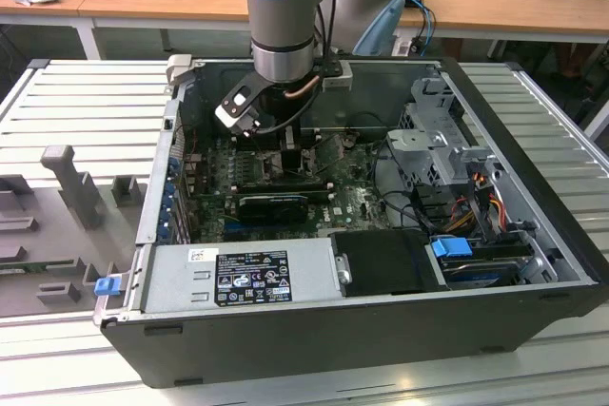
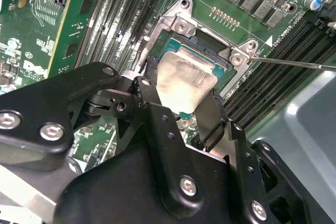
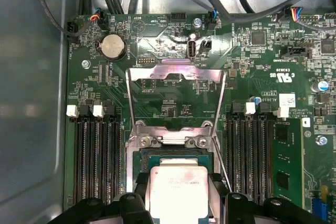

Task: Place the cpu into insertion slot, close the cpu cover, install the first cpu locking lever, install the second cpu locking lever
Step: 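Place the cpu into insertion slot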

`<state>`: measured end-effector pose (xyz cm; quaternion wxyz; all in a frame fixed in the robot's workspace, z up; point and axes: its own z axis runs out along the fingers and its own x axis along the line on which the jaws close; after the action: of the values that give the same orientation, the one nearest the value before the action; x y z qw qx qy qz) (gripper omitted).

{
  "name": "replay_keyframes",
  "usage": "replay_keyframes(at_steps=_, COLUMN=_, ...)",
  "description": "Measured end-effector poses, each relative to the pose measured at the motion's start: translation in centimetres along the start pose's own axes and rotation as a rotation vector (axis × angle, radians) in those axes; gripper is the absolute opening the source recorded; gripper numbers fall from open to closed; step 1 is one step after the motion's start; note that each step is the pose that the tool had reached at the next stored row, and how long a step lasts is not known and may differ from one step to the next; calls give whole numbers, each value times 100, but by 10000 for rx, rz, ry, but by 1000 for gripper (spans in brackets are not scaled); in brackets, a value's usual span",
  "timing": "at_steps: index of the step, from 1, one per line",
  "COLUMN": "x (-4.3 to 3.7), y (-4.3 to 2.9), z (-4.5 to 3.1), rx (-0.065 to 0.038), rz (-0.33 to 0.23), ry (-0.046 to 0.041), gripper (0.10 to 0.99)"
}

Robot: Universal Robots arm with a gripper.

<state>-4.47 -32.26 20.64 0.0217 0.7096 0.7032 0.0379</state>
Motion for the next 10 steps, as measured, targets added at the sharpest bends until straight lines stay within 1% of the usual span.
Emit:
replay_keyframes(at_steps=5, x=21, y=-3, z=45, rx=3, rz=-2, ry=2, gripper=529)
replay_keyframes(at_steps=10, x=21, y=-4, z=51, rx=3, rz=-1, ry=1, gripper=529)
